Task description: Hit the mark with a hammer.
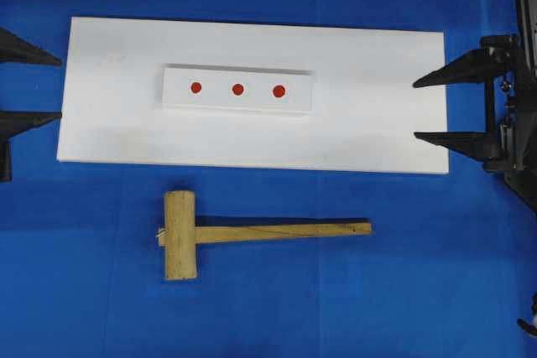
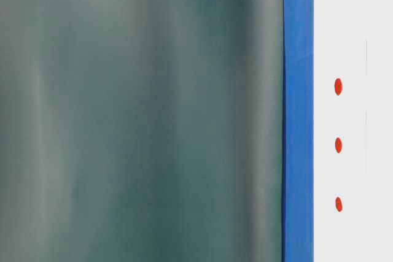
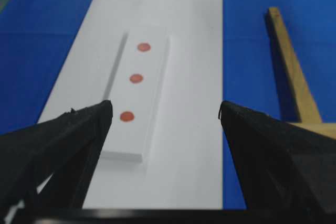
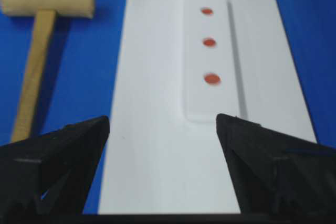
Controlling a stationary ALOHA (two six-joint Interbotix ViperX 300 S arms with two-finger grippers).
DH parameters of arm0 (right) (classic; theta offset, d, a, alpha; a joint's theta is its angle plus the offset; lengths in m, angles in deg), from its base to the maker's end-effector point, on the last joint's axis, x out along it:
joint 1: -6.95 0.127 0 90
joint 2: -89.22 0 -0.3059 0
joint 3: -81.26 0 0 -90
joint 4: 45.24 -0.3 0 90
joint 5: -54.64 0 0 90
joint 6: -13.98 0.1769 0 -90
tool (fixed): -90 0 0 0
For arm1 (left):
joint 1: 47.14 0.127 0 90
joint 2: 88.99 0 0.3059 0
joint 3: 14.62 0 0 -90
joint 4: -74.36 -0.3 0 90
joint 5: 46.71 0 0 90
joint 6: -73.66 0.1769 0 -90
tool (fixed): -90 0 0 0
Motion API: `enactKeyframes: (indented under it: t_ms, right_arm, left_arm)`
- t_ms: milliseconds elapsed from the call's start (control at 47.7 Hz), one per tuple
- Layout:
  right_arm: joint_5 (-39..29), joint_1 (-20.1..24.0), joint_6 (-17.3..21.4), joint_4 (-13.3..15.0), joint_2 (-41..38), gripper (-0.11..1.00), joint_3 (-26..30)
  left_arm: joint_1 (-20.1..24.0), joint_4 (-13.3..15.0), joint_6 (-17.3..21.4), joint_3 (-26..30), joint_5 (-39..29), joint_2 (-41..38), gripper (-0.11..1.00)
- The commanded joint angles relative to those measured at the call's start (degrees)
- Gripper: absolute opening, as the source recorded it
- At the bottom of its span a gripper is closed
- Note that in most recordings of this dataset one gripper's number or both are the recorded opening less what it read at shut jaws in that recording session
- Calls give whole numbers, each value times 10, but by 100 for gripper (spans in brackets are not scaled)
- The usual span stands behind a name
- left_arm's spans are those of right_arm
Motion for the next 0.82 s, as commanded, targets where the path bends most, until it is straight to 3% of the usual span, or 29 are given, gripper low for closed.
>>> enactKeyframes:
  t_ms: [0,147,357,797]
  right_arm:
    - [28,3,1,-18,10,76,-17]
    - [56,18,2,-37,17,76,-41]
    - [75,51,4,-40,15,76,-53]
    - [78,54,4,-41,14,76,-54]
  left_arm:
    - [-2,1,2,-3,6,3,81]
    - [-4,1,2,-19,6,10,80]
    - [-7,1,2,-34,11,10,78]
    - [-29,1,3,-44,29,10,78]
